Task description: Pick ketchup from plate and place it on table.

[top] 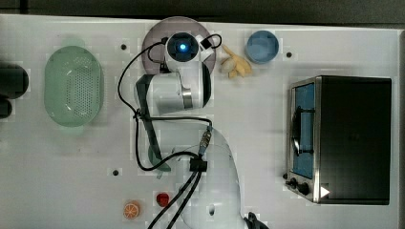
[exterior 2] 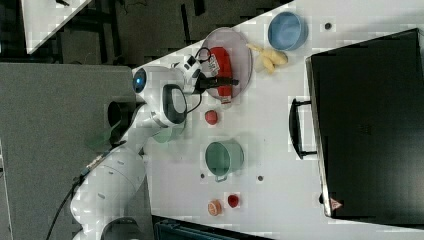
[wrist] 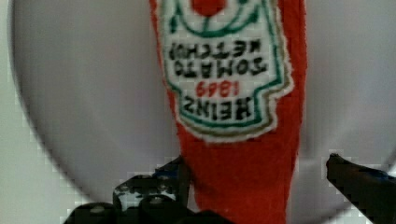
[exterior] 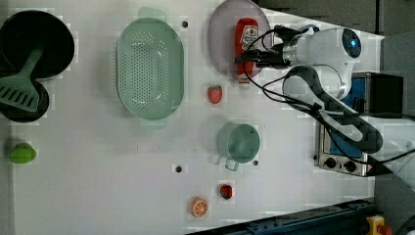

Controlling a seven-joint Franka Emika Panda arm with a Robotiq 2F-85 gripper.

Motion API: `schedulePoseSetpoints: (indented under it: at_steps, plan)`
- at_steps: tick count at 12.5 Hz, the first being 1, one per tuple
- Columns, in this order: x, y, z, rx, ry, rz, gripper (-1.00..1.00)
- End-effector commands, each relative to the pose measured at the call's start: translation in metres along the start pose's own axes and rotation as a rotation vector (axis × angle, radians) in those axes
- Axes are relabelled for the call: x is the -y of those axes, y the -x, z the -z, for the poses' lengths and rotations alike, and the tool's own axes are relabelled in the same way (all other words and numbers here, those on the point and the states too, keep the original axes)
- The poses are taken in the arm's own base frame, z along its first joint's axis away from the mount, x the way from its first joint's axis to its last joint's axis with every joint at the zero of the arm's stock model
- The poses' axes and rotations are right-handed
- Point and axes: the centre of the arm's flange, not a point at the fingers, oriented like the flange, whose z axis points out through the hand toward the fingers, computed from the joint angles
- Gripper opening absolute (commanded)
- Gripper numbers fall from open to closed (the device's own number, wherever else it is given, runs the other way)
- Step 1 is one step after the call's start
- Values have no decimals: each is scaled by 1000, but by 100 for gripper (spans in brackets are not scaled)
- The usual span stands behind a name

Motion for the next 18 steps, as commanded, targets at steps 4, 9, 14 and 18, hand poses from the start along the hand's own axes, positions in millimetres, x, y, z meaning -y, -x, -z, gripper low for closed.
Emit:
schedulePoseSetpoints:
  at_steps: [4, 9, 14, 18]
  plan:
    - [16, -18, 11, -102, -7, 77, 91]
    - [15, -25, 20, -122, -7, 74, 21]
    - [13, -53, 105, -203, -5, 29, 21]
    - [-11, -51, 188, -112, -35, -80, 21]
